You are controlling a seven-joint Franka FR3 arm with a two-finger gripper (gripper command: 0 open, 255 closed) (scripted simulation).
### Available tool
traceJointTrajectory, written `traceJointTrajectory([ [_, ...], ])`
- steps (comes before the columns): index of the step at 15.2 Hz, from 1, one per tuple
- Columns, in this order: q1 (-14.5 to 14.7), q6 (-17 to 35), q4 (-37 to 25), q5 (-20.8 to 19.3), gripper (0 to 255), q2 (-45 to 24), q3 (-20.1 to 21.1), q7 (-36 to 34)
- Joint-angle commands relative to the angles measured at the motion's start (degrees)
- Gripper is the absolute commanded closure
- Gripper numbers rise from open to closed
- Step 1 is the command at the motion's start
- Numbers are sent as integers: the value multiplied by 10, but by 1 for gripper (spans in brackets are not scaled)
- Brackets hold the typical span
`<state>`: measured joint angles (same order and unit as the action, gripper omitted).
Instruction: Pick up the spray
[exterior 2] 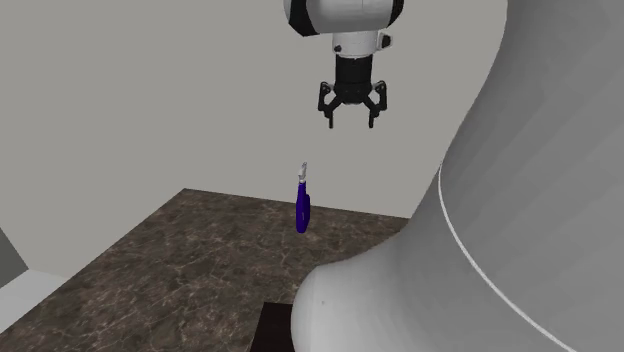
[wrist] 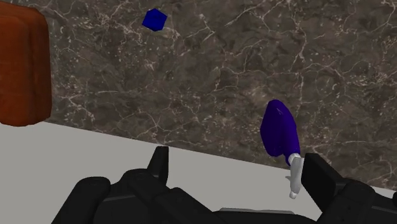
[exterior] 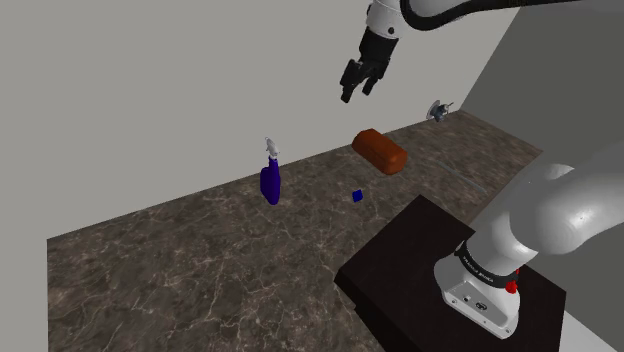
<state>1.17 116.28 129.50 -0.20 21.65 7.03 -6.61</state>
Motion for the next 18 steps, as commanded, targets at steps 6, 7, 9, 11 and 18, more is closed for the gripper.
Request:
traceJointTrajectory([
  [6, 10, 61, -51, -10, 0, -135, 37, -64],
  [7, 12, 68, -61, -13, 0, -156, 41, -73],
  [9, 16, 80, -83, -21, 0, -197, 49, -91],
  [11, 21, 91, -108, -30, 0, -240, 55, -110],
  [18, 49, 108, -219, -62, 0, -393, 62, -167],
])
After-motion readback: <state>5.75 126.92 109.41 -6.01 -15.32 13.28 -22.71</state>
